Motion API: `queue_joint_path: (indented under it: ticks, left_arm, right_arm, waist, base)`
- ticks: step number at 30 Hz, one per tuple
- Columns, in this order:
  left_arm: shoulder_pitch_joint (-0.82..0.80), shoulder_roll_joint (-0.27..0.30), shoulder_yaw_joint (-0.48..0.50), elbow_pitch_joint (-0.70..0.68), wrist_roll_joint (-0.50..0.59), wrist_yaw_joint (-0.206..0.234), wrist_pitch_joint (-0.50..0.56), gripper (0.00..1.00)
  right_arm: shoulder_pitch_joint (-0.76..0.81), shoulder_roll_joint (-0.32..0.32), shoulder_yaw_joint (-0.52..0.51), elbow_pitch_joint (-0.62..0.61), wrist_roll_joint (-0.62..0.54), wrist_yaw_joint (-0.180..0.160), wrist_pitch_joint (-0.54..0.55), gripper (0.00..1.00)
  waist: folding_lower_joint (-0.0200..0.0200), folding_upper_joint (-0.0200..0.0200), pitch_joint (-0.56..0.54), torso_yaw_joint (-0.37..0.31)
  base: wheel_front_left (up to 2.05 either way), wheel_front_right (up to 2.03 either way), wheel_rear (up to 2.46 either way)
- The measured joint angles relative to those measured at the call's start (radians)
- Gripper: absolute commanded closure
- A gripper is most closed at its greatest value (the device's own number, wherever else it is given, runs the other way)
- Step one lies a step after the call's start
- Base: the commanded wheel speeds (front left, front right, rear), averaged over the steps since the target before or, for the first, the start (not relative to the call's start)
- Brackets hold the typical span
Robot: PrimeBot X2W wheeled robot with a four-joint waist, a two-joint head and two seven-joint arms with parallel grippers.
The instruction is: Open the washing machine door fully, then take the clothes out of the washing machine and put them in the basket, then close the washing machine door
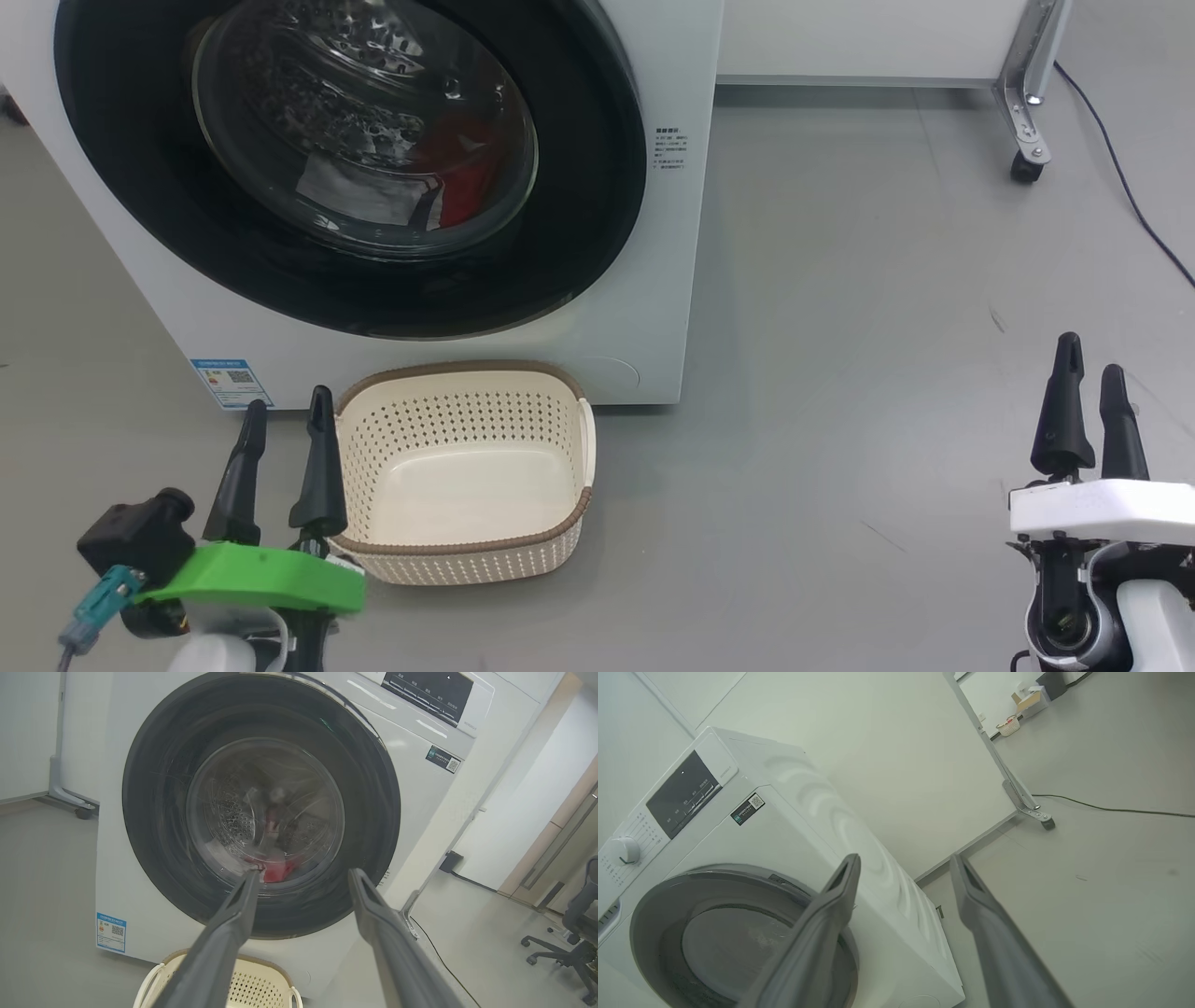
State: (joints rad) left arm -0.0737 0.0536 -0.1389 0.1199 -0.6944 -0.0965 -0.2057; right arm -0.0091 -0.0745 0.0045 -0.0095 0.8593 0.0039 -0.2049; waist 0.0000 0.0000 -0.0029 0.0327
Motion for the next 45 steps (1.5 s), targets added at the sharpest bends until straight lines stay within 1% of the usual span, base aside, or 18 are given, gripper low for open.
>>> queue_joint_path:
  ticks: [4,6,9,12,13,15,18,24,30,35,38,45]
  left_arm:
    - [0.0,0.0,-0.023,0.0,0.087,0.011,-0.016,0.0]
    - [0.0,0.0,-0.03,0.0,0.129,0.012,-0.02,0.0]
    - [0.0,0.0,-0.044,0.001,0.189,0.022,-0.028,0.0]
    - [0.001,0.0,-0.06,0.002,0.251,0.031,-0.044,0.0]
    - [0.001,0.0,-0.062,0.003,0.266,0.032,-0.045,0.0]
    - [0.001,0.0,-0.065,0.008,0.294,0.042,-0.046,0.0]
    - [0.001,0.0,-0.067,0.013,0.305,0.044,-0.046,0.0]
    - [0.001,0.001,-0.092,0.034,0.359,0.05,-0.046,0.0]
    - [0.001,0.004,-0.105,0.061,0.414,0.067,-0.046,0.0]
    - [0.002,0.005,-0.114,0.094,0.444,0.084,-0.046,0.0]
    - [0.002,0.005,-0.113,0.102,0.444,0.093,-0.046,0.0]
    - [0.002,0.005,-0.111,0.133,0.451,0.119,-0.046,0.0]
  right_arm:
    - [0.003,-0.03,0.036,0.001,-0.087,-0.016,-0.012,0.0]
    - [0.004,-0.038,0.055,0.002,-0.124,-0.017,-0.021,0.0]
    - [0.006,-0.051,0.082,0.008,-0.182,-0.034,-0.022,0.0]
    - [0.014,-0.07,0.108,0.015,-0.248,-0.044,-0.03,0.0]
    - [0.015,-0.073,0.114,0.017,-0.263,-0.05,-0.031,0.0]
    - [0.015,-0.076,0.126,0.021,-0.279,-0.052,-0.031,0.0]
    - [0.015,-0.076,0.135,0.029,-0.291,-0.058,-0.03,0.0]
    - [0.015,-0.095,0.165,0.053,-0.32,-0.058,-0.018,0.0]
    - [0.014,-0.098,0.171,0.068,-0.329,-0.058,-0.006,0.0]
    - [0.014,-0.115,0.194,0.09,-0.371,-0.061,0.006,0.0]
    - [0.014,-0.118,0.204,0.104,-0.386,-0.068,0.015,0.0]
    - [0.014,-0.123,0.217,0.125,-0.402,-0.068,0.027,0.0]
  waist:
    - [0.0,0.0,0.001,0.001]
    - [0.0,0.0,0.001,0.002]
    - [0.0,0.0,0.001,0.003]
    - [0.0,0.0,0.001,0.004]
    - [0.0,0.0,0.001,0.004]
    - [0.0,0.0,0.001,0.004]
    - [0.0,0.0,0.001,0.004]
    - [0.0,0.0,0.002,0.004]
    - [0.0,0.0,0.003,0.004]
    - [0.0,0.0,0.004,0.003]
    - [0.0,0.0,0.004,0.003]
    - [0.0,0.0,0.002,0.003]
  base:
    - [0.0,0.0,0.0]
    - [0.0,0.0,0.0]
    - [0.0,0.0,0.0]
    - [0.0,0.0,0.0]
    - [0.0,0.0,0.0]
    - [0.0,0.0,0.0]
    - [0.0,0.0,0.0]
    - [0.0,0.0,0.0]
    - [0.0,0.0,0.0]
    - [0.0,0.0,0.0]
    - [0.0,0.0,0.0]
    - [0.0,0.0,0.0]
